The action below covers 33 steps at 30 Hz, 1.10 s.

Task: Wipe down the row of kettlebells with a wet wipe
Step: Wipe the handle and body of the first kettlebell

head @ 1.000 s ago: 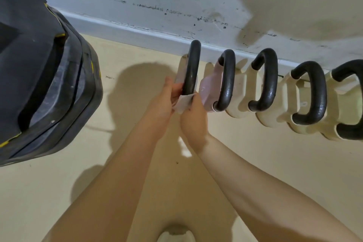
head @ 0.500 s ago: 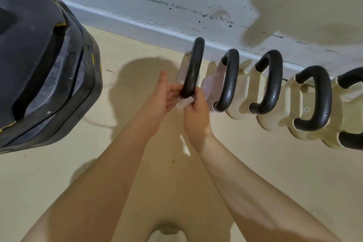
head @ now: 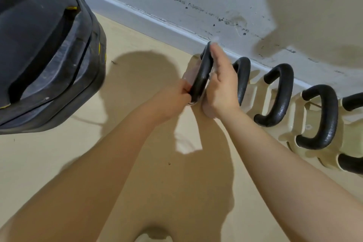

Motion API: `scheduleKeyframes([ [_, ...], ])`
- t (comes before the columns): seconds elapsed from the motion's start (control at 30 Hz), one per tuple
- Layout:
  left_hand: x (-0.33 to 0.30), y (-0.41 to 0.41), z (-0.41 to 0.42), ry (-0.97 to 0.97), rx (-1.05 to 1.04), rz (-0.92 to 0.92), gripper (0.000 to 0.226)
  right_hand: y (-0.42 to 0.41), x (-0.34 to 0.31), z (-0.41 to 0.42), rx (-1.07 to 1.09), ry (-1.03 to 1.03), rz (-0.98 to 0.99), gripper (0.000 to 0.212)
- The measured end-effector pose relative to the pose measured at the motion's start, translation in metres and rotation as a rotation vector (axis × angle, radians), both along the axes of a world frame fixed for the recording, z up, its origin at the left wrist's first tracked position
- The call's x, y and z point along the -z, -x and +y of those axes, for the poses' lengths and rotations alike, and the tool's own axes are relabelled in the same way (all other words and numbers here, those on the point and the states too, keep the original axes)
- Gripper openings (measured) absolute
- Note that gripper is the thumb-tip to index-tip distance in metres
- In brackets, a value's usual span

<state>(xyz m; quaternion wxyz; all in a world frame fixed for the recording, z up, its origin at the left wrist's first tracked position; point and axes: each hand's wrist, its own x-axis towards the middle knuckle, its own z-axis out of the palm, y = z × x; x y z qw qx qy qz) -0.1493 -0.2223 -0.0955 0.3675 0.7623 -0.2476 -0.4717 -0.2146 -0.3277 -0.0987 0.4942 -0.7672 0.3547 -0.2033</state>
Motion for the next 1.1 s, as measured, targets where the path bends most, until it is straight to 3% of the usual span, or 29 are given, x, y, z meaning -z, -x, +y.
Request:
scheduleKeyframes([
  [0.07,-0.002,-0.001,-0.001,0.022,0.078,-0.118,0.011,-0.003,0.003,-0.003,-0.263,0.233,0.129,0.044],
  [0.13,0.0,-0.002,-0.003,0.045,0.075,-0.175,0.017,-0.001,0.008,-0.011,-0.59,0.626,0.362,0.046],
  [0.2,0.005,-0.003,-0.003,0.059,0.035,-0.168,0.02,0.001,0.007,-0.025,-0.803,0.768,0.466,0.049],
  [0.27,0.008,-0.004,-0.001,0.059,-0.02,-0.139,0.017,-0.002,-0.001,-0.04,-0.812,0.746,0.463,0.047],
  [0.37,0.01,0.003,0.001,0.067,-0.079,-0.138,0.018,-0.015,-0.011,-0.043,-0.642,0.686,0.426,0.037],
  [0.53,0.019,0.009,0.007,0.123,-0.144,-0.187,0.009,-0.007,-0.007,-0.017,-0.908,0.905,0.394,0.021],
  [0.6,0.027,0.012,0.009,0.137,-0.208,-0.151,0.01,-0.01,-0.009,-0.03,-0.84,0.963,0.451,0.026],
  [0.7,0.032,0.016,0.009,0.159,-0.298,-0.09,0.019,-0.016,-0.006,-0.035,-0.703,0.963,0.504,0.034],
  [0.8,0.027,0.014,0.016,0.25,-0.436,0.207,0.044,-0.011,0.002,-0.01,-0.826,1.079,0.542,0.005],
  [0.9,0.028,0.004,0.034,0.232,-0.665,0.276,0.074,0.011,0.022,0.017,-0.989,1.313,0.596,0.004],
  [1.0,0.023,0.004,0.043,0.255,-0.673,0.284,0.063,0.049,0.054,0.031,-1.253,1.537,0.939,0.039],
  [1.1,0.018,0.01,0.044,0.256,-0.621,0.285,0.056,0.06,0.059,0.016,-1.249,1.731,1.006,0.054],
])
